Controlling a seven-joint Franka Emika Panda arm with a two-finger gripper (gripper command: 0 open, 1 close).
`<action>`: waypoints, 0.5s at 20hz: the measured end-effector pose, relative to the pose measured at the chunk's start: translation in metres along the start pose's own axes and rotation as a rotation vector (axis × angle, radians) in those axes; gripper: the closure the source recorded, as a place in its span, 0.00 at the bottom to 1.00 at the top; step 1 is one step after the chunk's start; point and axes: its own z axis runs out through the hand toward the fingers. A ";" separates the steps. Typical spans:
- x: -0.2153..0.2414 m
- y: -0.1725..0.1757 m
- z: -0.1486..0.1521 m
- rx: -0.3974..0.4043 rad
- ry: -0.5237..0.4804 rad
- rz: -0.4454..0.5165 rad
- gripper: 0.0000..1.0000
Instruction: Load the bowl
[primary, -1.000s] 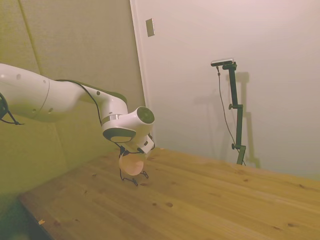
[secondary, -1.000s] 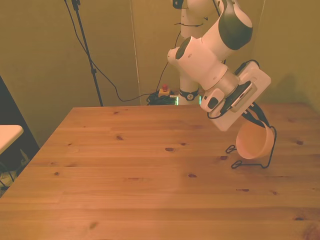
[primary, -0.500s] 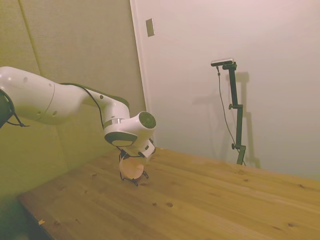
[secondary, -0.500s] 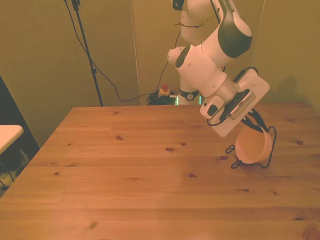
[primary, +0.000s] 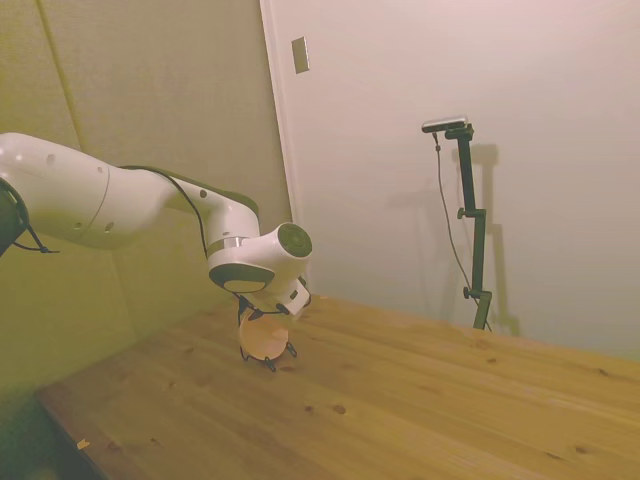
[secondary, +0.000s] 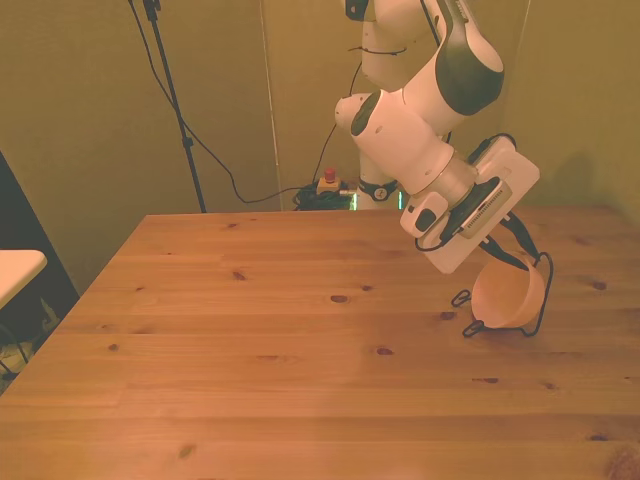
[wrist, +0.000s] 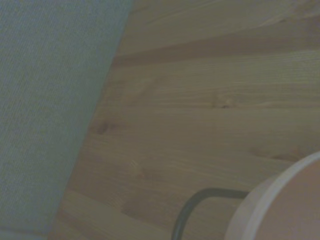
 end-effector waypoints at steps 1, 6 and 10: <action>0.000 -0.001 -0.002 0.001 0.002 -0.001 0.00; -0.001 0.000 -0.031 0.008 0.046 -0.002 0.00; -0.009 0.011 -0.071 -0.033 0.108 0.007 0.00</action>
